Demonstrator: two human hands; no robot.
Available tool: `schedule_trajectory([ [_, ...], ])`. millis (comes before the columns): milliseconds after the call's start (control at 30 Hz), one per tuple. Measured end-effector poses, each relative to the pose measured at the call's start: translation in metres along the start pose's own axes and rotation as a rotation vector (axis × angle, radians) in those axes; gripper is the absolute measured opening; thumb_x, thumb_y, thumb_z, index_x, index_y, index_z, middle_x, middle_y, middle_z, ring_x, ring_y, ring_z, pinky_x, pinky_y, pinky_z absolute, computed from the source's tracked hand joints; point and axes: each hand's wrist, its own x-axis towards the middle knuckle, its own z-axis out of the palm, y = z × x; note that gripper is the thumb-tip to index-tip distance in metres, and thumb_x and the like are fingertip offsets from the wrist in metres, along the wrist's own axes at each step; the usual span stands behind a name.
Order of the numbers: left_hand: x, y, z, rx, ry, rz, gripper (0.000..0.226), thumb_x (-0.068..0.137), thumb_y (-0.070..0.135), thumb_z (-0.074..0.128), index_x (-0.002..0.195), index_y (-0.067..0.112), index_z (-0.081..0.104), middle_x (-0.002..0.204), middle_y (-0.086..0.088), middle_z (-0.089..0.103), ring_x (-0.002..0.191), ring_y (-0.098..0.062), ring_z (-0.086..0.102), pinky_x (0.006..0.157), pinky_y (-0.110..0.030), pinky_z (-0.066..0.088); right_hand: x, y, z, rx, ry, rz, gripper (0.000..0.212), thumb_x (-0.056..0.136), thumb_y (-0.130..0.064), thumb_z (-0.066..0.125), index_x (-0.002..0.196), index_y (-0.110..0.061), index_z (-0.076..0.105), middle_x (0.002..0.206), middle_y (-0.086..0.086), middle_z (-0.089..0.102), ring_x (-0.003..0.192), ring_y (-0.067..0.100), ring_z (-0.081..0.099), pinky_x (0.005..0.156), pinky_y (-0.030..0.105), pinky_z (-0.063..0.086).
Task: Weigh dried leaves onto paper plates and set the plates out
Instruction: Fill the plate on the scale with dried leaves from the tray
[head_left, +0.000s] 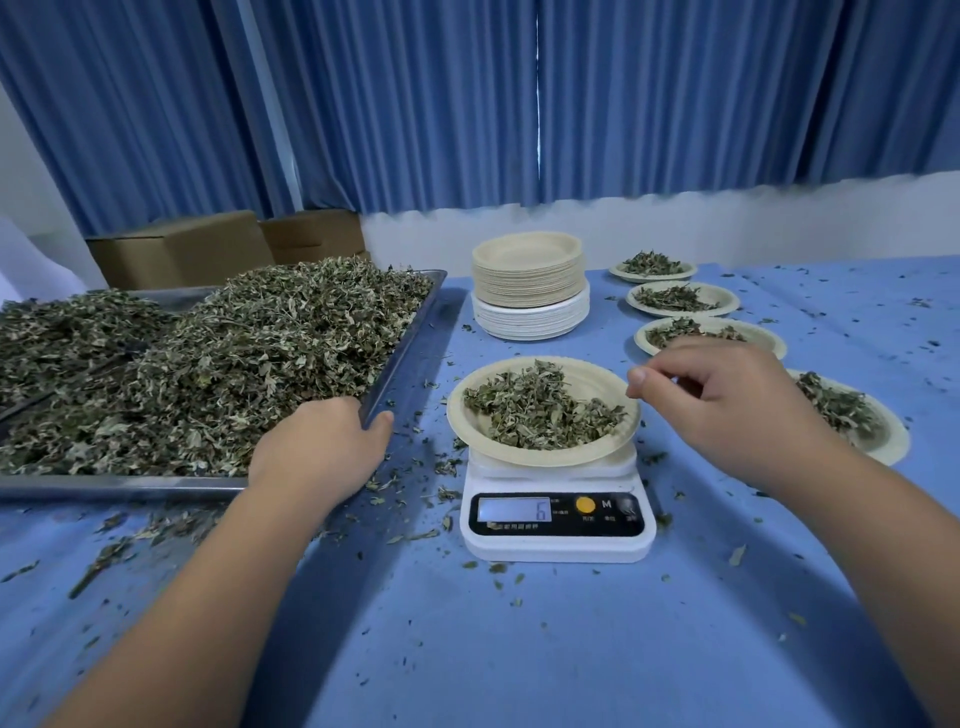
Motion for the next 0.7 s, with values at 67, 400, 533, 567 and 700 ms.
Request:
schedule_trajectory([
  [67, -0.002, 0.0, 0.001, -0.013, 0.035, 0.008, 0.042, 0.096, 0.055, 0.039, 0.078, 0.019, 0.048, 0.073, -0.001, 0.056, 0.065, -0.02, 0.056, 0.061, -0.033, 0.05, 0.001, 0.001, 0.0, -0.008, -0.003, -0.001, 0.024, 0.09, -0.026, 0.057, 0.074, -0.017, 0.073, 0.066, -0.007, 0.059, 0.064, -0.005, 0.05, 0.057, 0.005, 0.032],
  [400, -0.009, -0.01, 0.001, 0.001, 0.066, 0.004, 0.05, 0.095, 0.061, 0.033, 0.113, 0.023, 0.059, 0.09, 0.002, 0.057, 0.086, -0.025, 0.058, 0.076, -0.037, 0.053, 0.0, 0.002, 0.004, -0.04, -0.015, 0.016, 0.025, 0.091, -0.026, 0.058, 0.071, -0.019, 0.071, 0.068, -0.002, 0.06, 0.061, -0.001, 0.049, 0.054, 0.008, 0.032],
  [533, -0.012, -0.012, 0.001, 0.072, -0.045, -0.041, 0.052, 0.093, 0.067, 0.026, 0.099, 0.024, 0.054, 0.079, 0.006, 0.051, 0.081, -0.023, 0.055, 0.07, -0.034, 0.043, -0.001, 0.0, 0.003, -0.047, -0.02, 0.014, 0.024, 0.091, -0.024, 0.058, 0.07, -0.029, 0.069, 0.069, -0.003, 0.061, 0.061, -0.002, 0.05, 0.054, 0.007, 0.032],
  [567, -0.013, -0.012, 0.0, 0.081, -0.059, -0.037, 0.05, 0.092, 0.067, 0.027, 0.095, 0.024, 0.052, 0.079, 0.006, 0.051, 0.081, -0.024, 0.056, 0.07, -0.034, 0.044, -0.001, -0.001, 0.003, -0.048, -0.023, 0.015, 0.024, 0.091, -0.024, 0.058, 0.07, -0.03, 0.069, 0.069, -0.003, 0.061, 0.061, -0.002, 0.05, 0.054, 0.007, 0.032],
  [700, -0.016, -0.012, -0.003, 0.088, -0.06, -0.031, 0.049, 0.093, 0.064, 0.033, 0.078, 0.02, 0.049, 0.078, 0.004, 0.054, 0.077, -0.022, 0.057, 0.068, -0.033, 0.046, 0.0, -0.003, 0.003, -0.051, -0.027, 0.016, 0.024, 0.091, -0.025, 0.058, 0.07, -0.028, 0.07, 0.069, -0.002, 0.062, 0.061, -0.002, 0.049, 0.054, 0.008, 0.033],
])
